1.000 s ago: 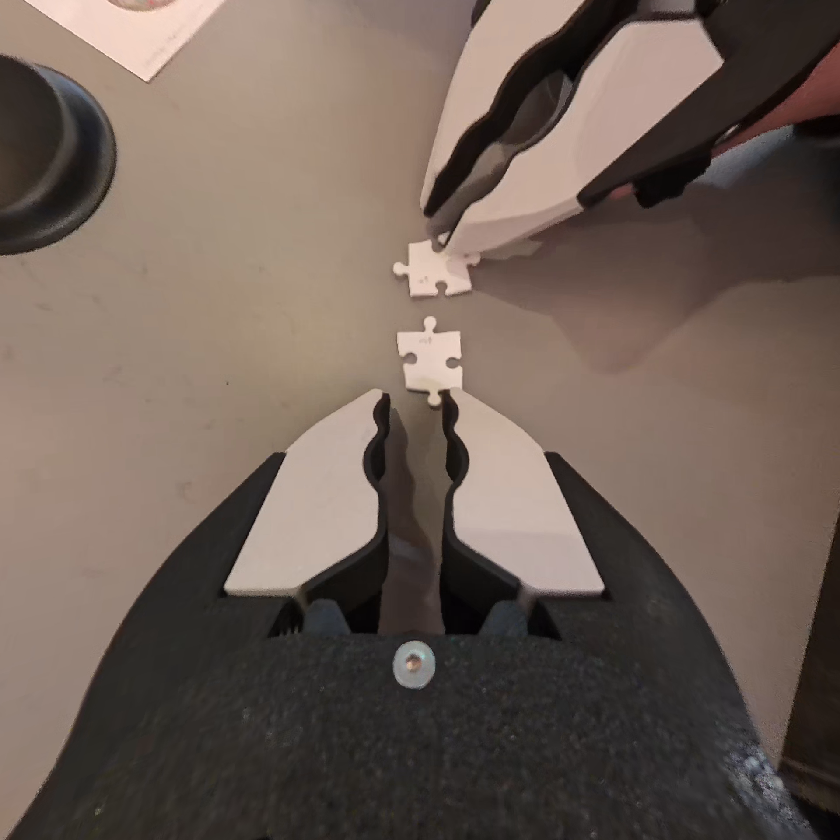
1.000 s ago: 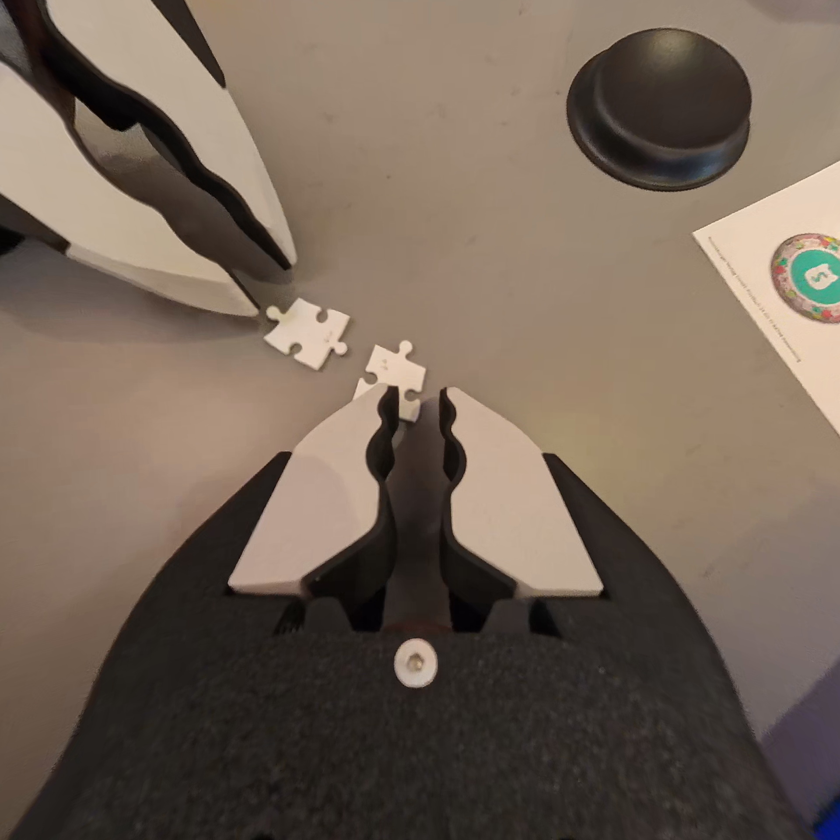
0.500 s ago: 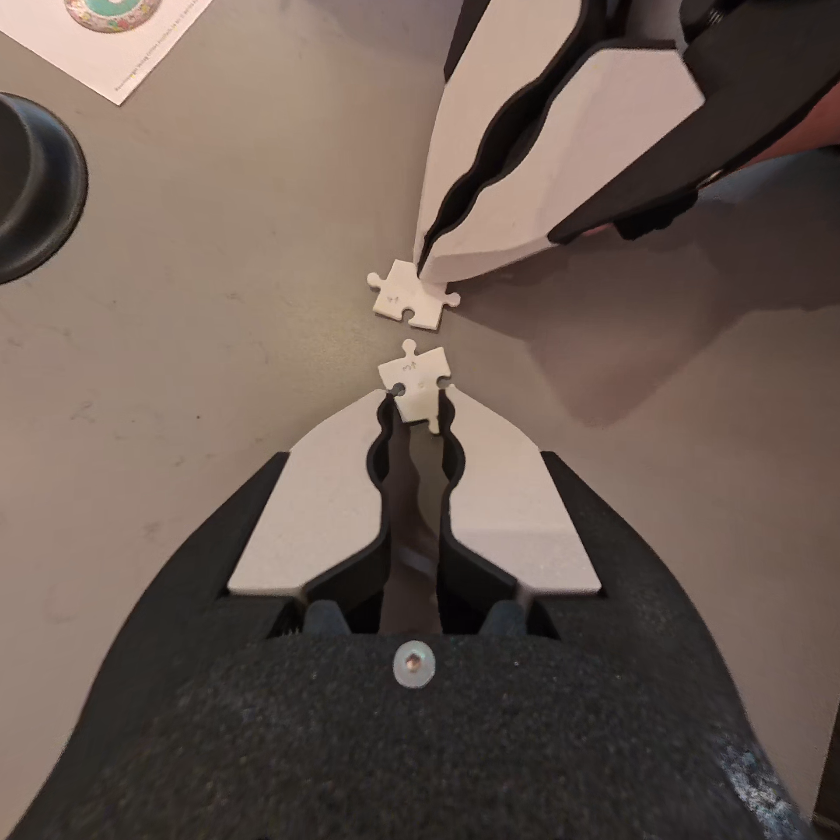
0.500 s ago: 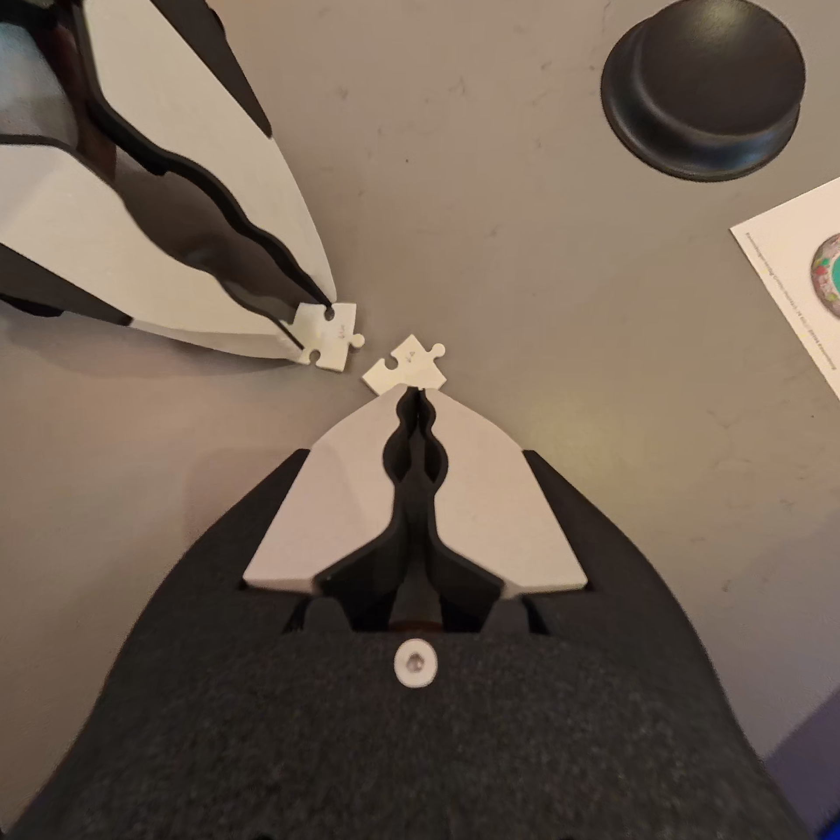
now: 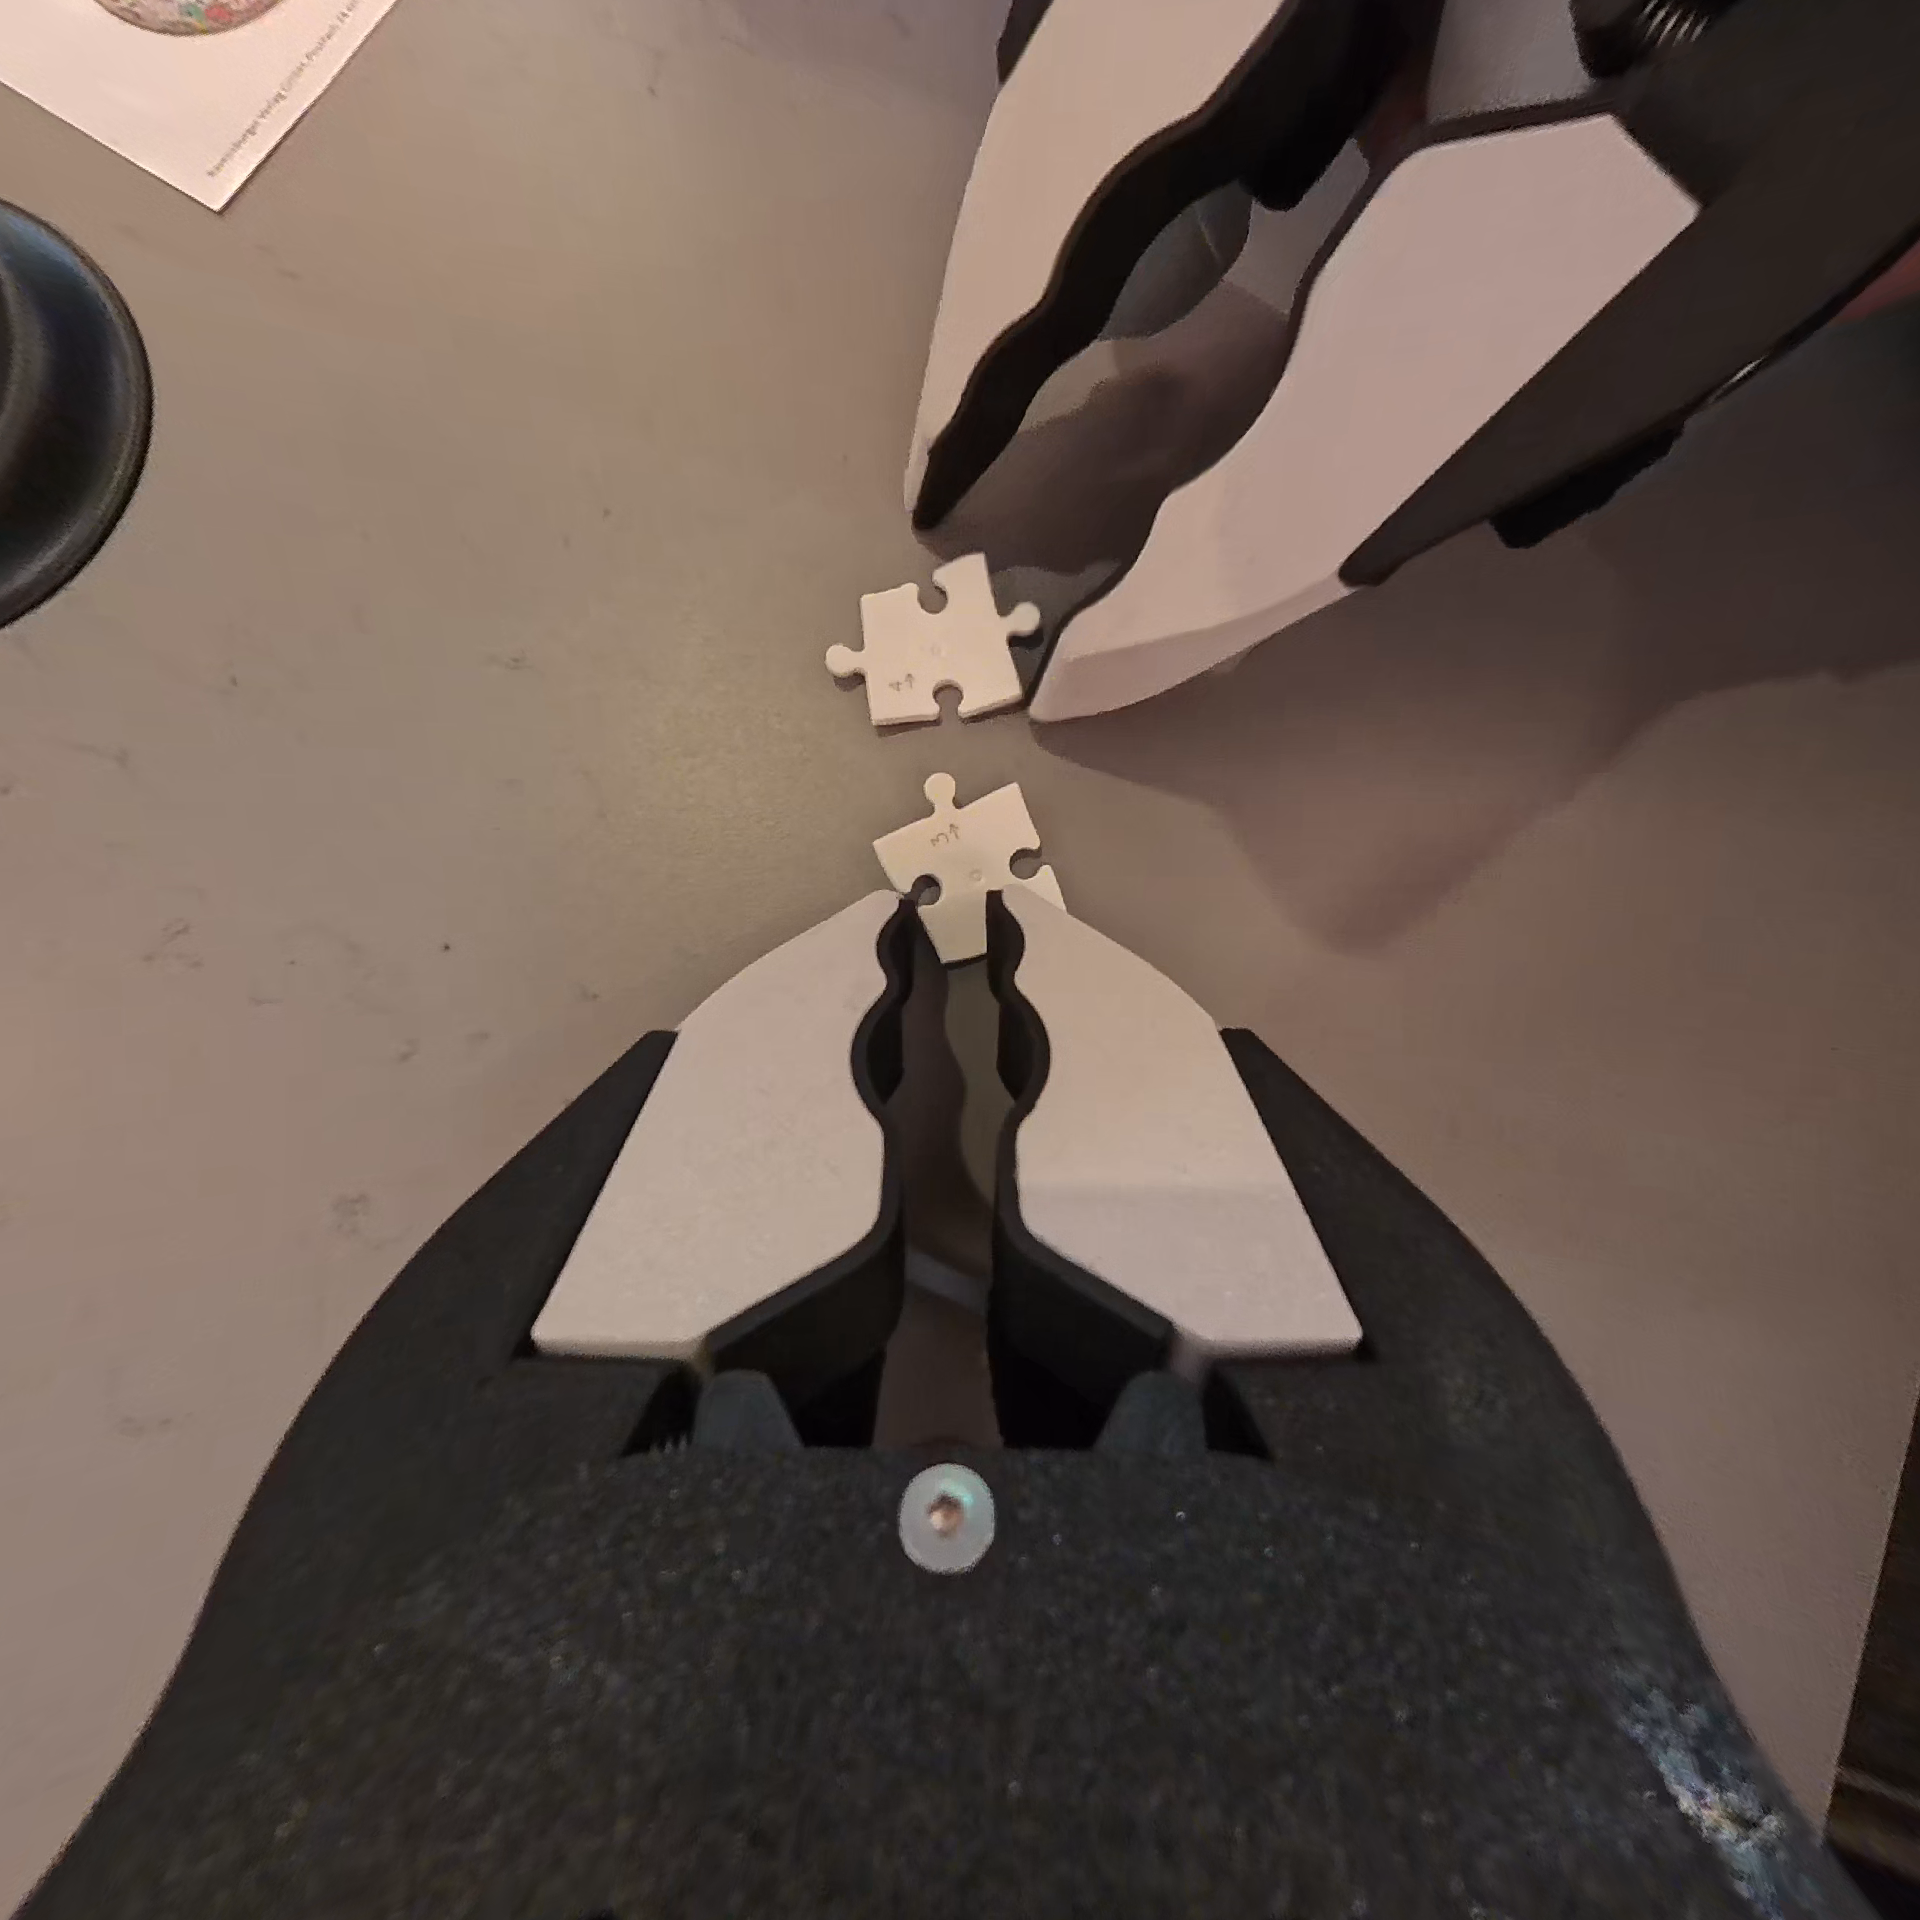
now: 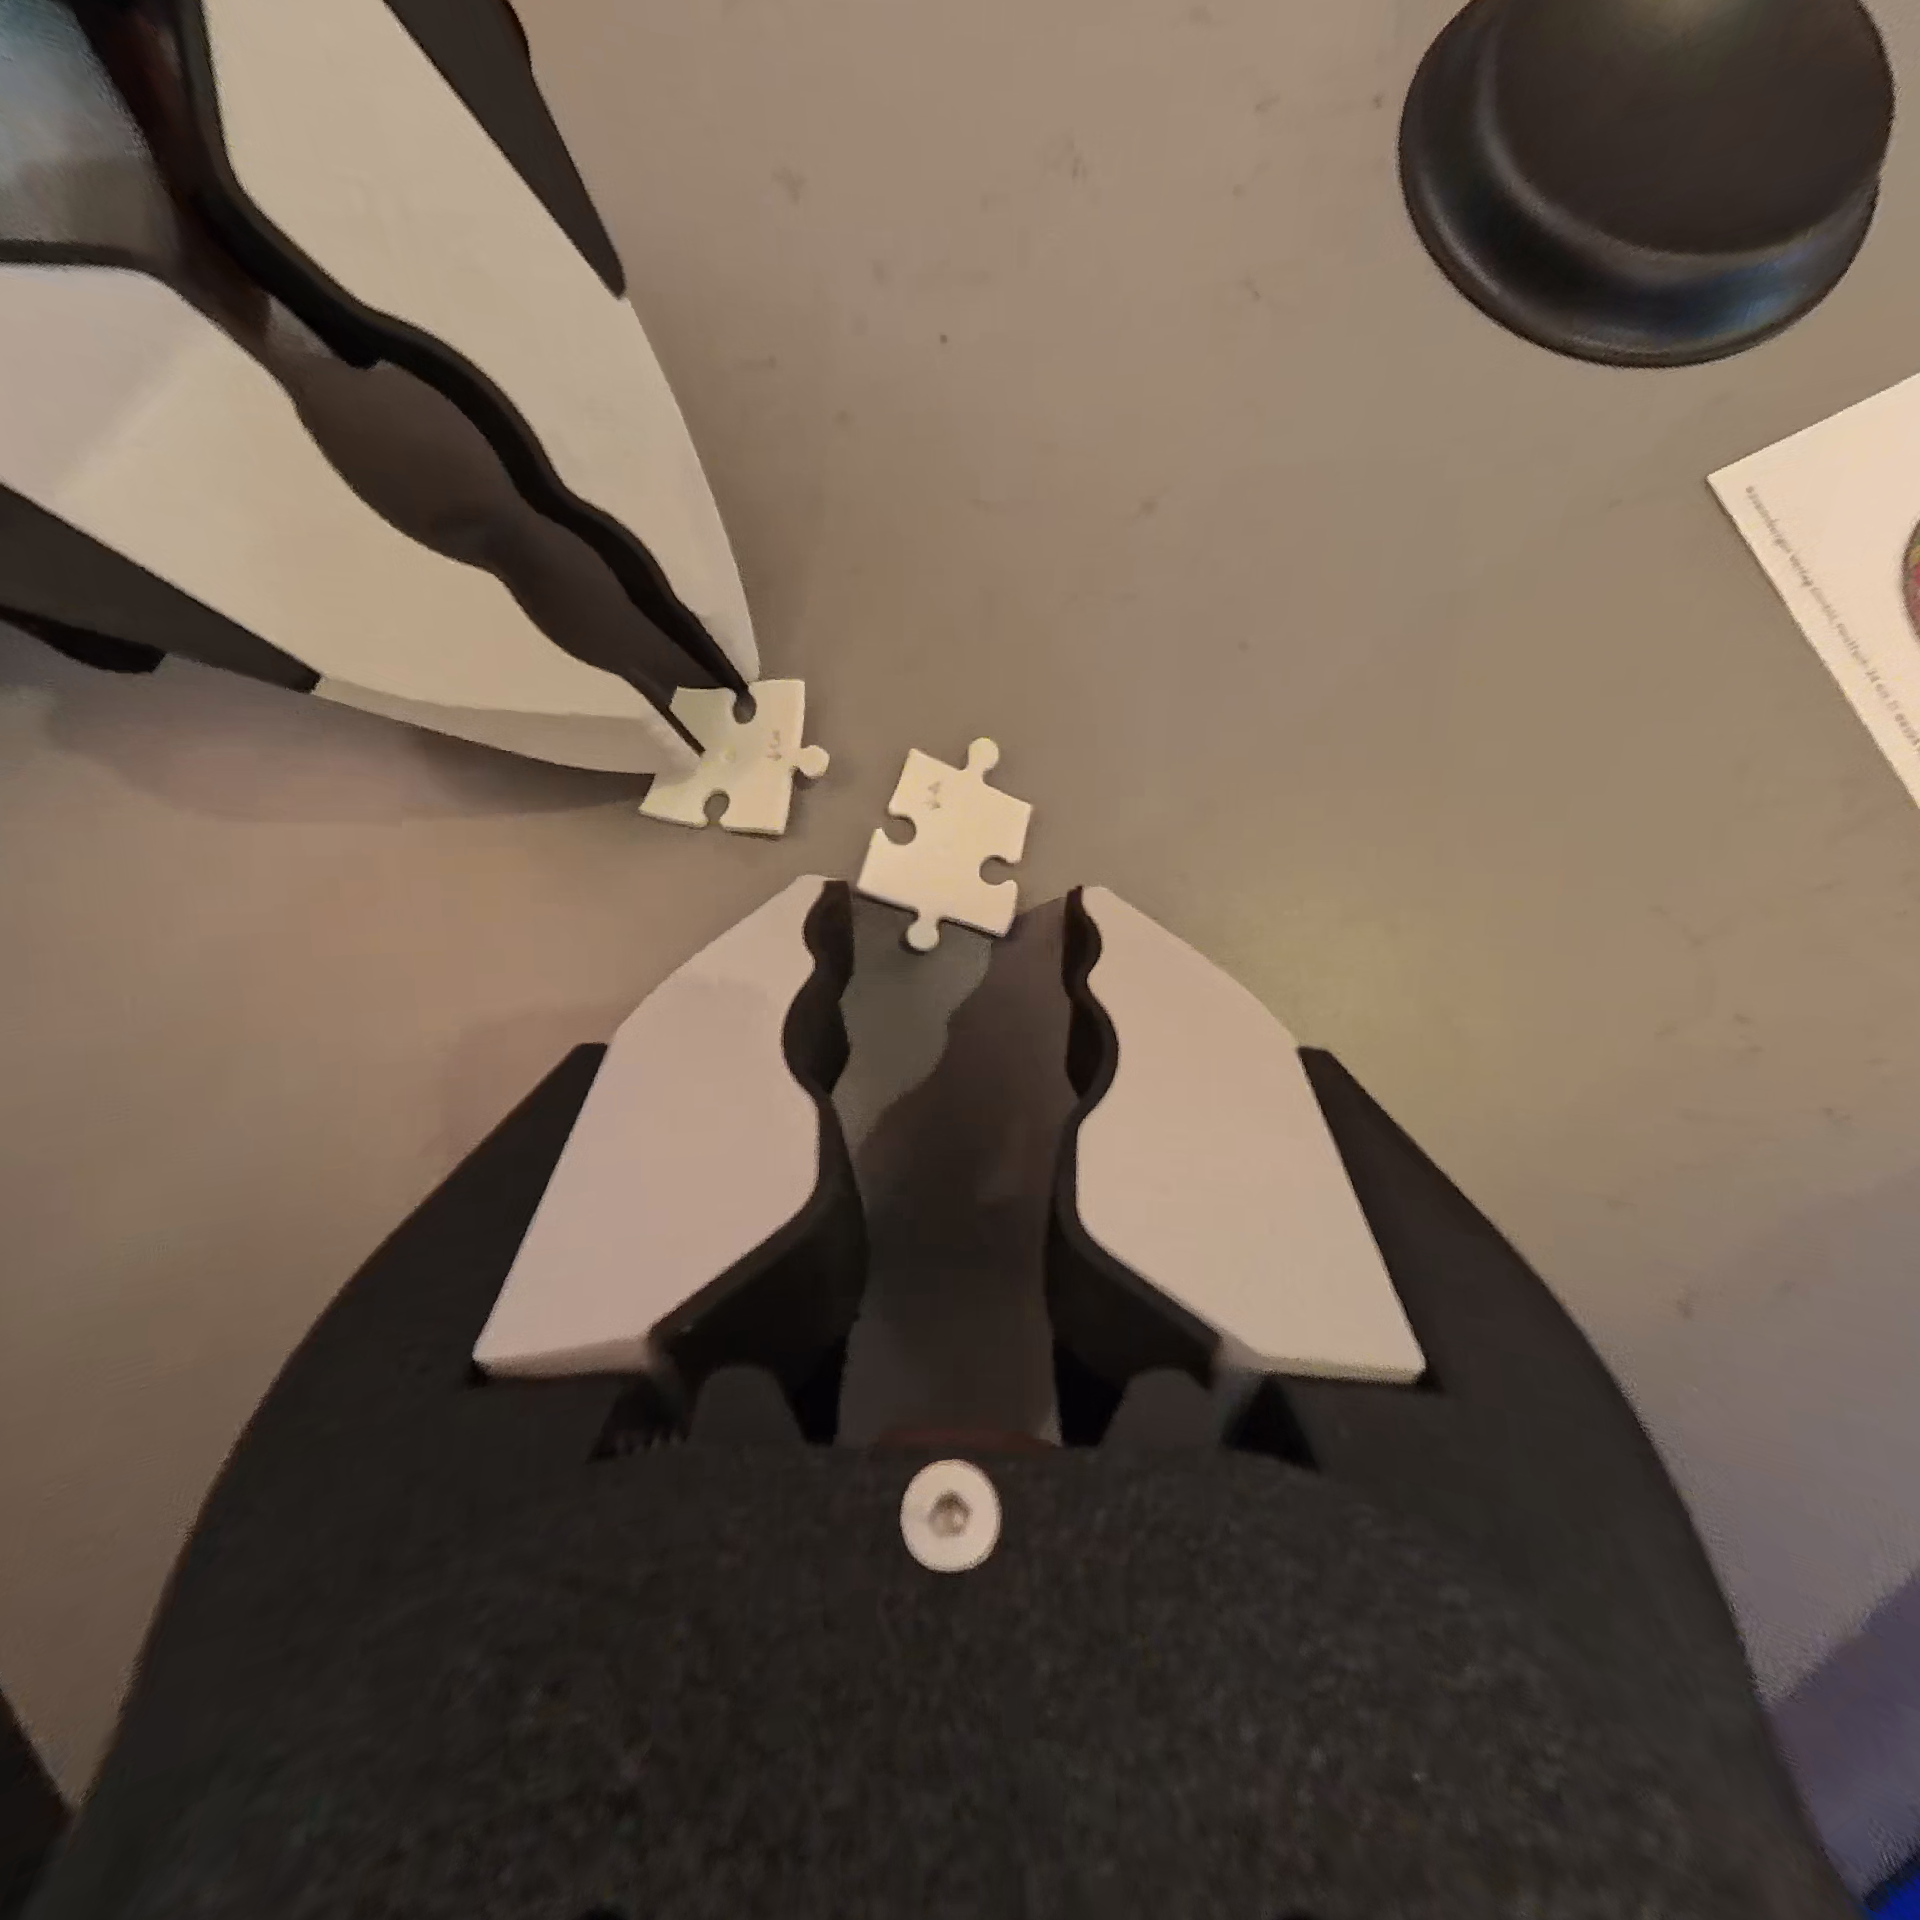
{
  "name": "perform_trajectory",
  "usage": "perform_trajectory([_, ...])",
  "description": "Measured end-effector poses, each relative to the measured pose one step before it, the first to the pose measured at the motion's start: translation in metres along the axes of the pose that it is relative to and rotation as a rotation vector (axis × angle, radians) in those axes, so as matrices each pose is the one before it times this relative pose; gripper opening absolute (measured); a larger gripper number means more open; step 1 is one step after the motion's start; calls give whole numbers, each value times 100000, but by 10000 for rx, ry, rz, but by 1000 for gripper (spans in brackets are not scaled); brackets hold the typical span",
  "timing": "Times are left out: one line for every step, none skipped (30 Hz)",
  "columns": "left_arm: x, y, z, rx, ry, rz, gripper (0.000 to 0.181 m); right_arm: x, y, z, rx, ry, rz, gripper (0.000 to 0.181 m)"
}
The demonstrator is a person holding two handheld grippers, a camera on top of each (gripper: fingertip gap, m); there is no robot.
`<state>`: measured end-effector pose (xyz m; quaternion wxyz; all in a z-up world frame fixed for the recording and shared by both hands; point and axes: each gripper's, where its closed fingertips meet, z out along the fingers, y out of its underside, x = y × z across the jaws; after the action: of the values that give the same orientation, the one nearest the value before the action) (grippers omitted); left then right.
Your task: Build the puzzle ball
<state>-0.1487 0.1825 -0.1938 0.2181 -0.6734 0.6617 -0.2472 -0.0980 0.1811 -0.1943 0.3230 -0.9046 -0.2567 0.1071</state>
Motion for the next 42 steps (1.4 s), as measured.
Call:
perform_trajectory([7, 12, -6, -9, 4, -2, 13, -24, -5, 102, 13, 4, 88, 39])
perform_trajectory([10, 4, -3, 3, 0, 0, 13, 130, -58, 30, 48, 110, 31, 38])
perform_trajectory([26, 2, -2, 5, 7, 4, 13, 135, 35, 6, -25, 95, -19, 36])
perform_trajectory([10, 21, -15, -4, 9, 2, 13, 91, 44, -10, -36, 74, -49, 34])
perform_trajectory([6, 15, -11, -6, 8, -7, 13, 99, 45, -24, -37, 71, -71, 31])
perform_trajectory([1, 15, 2, -7, 9, -13, 13, 74, 54, -8, -33, 66, -97, 29])
perform_trajectory([-7, 20, -12, -16, 6, -6, 13, 42, 32, -4, -34, 69, -95, 28])
perform_trajectory([5, 11, -15, -19, -1, 7, 13, -34, 1, 1, -15, 11, -61, 26])
perform_trajectory([3, 13, -16, -21, -6, 14, 13, -69, -30, 10, -2, -13, -30, 25])
perform_trajectory([-4, 19, -6, -27, -11, 13, 13, -68, -36, 35, 9, -10, -58, 23])
perform_trajectory([-27, 2, -8, -25, -16, -4, 14, -36, -40, 23, 16, 6, -68, 20])
perform_trajectory([-37, 14, -7, -24, -3, -23, 15, 8, -41, 25, 11, 34, -70, 20])
perform_trajectory([-32, 8, -4, -20, 2, -35, 17, -17, -20, 11, -1, 15, -76, 20])
perform_trajectory([-27, 11, -11, -11, 17, -44, 17, -14, -15, 8, 0, 8, -52, 20])
perform_trajectory([6, 19, -3, -12, 35, -44, 18, -6, 7, -4, -11, -2, -38, 20])
perform_trajectory([-13, 18, -5, -5, 20, -44, 19, 0, 6, -16, -14, 18, -30, 20])
perform_trajectory([-5, 14, -16, -1, 20, -41, 19, 13, 16, -18, 1, 30, -36, 20])
perform_trajectory([4, 16, -24, -12, 8, -33, 21, 49, 21, -23, 2, 62, -38, 20])
perform_trajectory([-33, 18, -26, -7, -22, -21, 21, 82, 22, -51, 1, 91, -43, 19])
perform_trajectory([-1, 27, -31, -7, -12, -6, 22, 122, 2, -70, 21, 132, -45, 19])
perform_trajectory([17, 31, -58, -7, -6, -5, 22, 82, -40, -103, 56, 107, -46, 19])
perform_trajectory([30, 9, -85, 15, -1, -12, 22, 64, -65, -127, 68, 97, -29, 19])
perform_trajectory([0, -6, -130, 32, -8, -22, 22, 73, -109, -190, 104, 129, -25, 19])
perform_trajectory([-17, -9, -171, 43, -11, -32, 22, -16, -142, -213, 127, 99, -48, 19])
perform_trajectory([-18, -22, -208, 61, 5, -42, 22, -88, -163, -215, 131, 91, -52, 19])
perform_trajectory([-62, -17, -245, 69, -3, -50, 22, -157, -186, -171, 129, 73, -65, 19])
perform_trajectory([-104, 9, -230, 58, -8, -60, 22, -200, -166, -97, 95, 74, -93, 19])
perform_trajectory([-157, 37, -203, 39, -6, -71, 22, -174, -129, -5, 41, 111, -93, 19])
perform_trajectory([-205, 39, -159, 41, -29, -77, 22, -163, -176, 68, 49, 133, -79, 19])
perform_trajectory([-255, 21, -114, 47, -40, -85, 22, -229, -184, 129, 32, 87, -30, 19])
perform_trajectory([-210, 42, -48, 28, -15, -95, 22, -274, -177, 163, -1, 65, 45, 19])
perform_trajectory([-158, 53, -9, 5, 10, -93, 22, -270, -118, 168, -29, 55, 112, 19])
perform_trajectory([-157, 52, 11, 2, -25, -75, 22, -378, -74, 151, -63, -36, 132, 19])
perform_trajectory([-173, 2, 25, 24, -67, -56, 22, -276, 6, 96, -98, 13, 154, 19])
perform_trajectory([-97, -11, 41, 25, -36, -48, 22, -284, -75, 20, -8, -17, 147, 19])
perform_trajectory([-33, -23, 60, 15, -13, -34, 22, -287, -66, 4, 7, -47, 163, 19])
perform_trajectory([-53, -23, 78, 11, -33, -13, 21, -258, 2, 14, -37, -58, 156, 19])
perform_trajectory([-32, -14, 90, -1, -23, 4, 21, -107, -7, 21, -18, 23, 129, 19])
perform_trajectory([0, -9, 106, -16, -4, 11, 22, 1, 95, 51, -67, 67, 88, 19])
perform_trajectory([-21, -41, 77, -6, -23, 11, 22, 107, 202, 75, -144, 104, 44, 19])
perform_trajectory([-5, -60, 63, 6, -20, 10, 21, 149, 161, 74, -91, 121, 27, 19])
perform_trajectory([38, -71, 35, 7, 6, 13, 21, 41, 73, 41, -13, 32, 43, 19])
